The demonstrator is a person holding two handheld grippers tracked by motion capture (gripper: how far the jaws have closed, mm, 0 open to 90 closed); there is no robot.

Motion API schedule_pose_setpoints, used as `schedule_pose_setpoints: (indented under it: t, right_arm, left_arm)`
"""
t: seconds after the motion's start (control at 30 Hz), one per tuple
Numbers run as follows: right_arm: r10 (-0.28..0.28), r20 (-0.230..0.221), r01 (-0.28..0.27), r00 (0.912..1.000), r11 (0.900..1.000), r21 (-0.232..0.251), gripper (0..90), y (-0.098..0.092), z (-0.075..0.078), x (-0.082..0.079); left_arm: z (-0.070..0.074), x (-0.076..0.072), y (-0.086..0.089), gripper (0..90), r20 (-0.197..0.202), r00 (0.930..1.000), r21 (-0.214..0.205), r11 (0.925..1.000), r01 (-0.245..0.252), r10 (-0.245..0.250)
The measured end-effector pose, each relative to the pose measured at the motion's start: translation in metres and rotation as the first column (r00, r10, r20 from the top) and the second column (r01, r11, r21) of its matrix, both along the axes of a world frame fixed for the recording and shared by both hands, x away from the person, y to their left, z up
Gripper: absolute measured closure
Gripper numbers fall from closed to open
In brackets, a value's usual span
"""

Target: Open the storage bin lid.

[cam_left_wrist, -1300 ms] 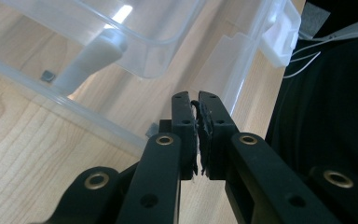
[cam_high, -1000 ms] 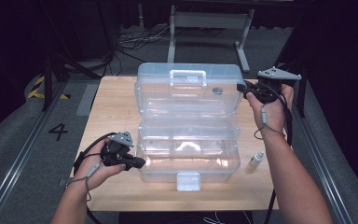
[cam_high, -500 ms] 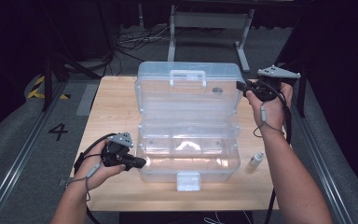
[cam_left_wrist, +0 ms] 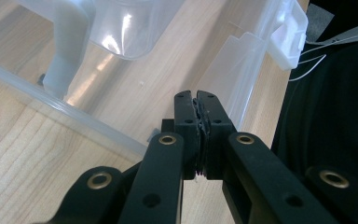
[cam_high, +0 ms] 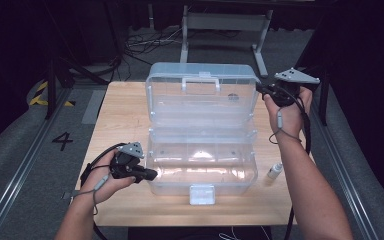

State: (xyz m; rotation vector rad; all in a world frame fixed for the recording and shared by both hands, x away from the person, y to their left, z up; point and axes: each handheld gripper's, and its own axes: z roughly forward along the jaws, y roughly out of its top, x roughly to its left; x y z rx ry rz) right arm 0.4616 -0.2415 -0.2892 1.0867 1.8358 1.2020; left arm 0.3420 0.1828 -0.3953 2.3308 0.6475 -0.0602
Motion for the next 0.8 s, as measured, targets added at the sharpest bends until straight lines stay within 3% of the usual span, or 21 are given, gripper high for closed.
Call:
schedule_pose_setpoints:
  t: [0.3,0.8]
  right_arm:
    - [0.017,0.043,-0.018,0.9989,0.9993,0.032,85.8,-0.003,-0.008,0.007]
    - [0.033,0.068,-0.037,0.9972,0.9979,0.053,85.4,-0.005,-0.016,0.021]
  left_arm:
    - [-0.001,0.0,-0.001,87.3,-0.007,1.0,-0.006,1.0,0.002,-0.002]
    - [-0.003,0.001,-0.002,86.5,-0.005,1.0,-0.004,1.0,0.003,-0.003]
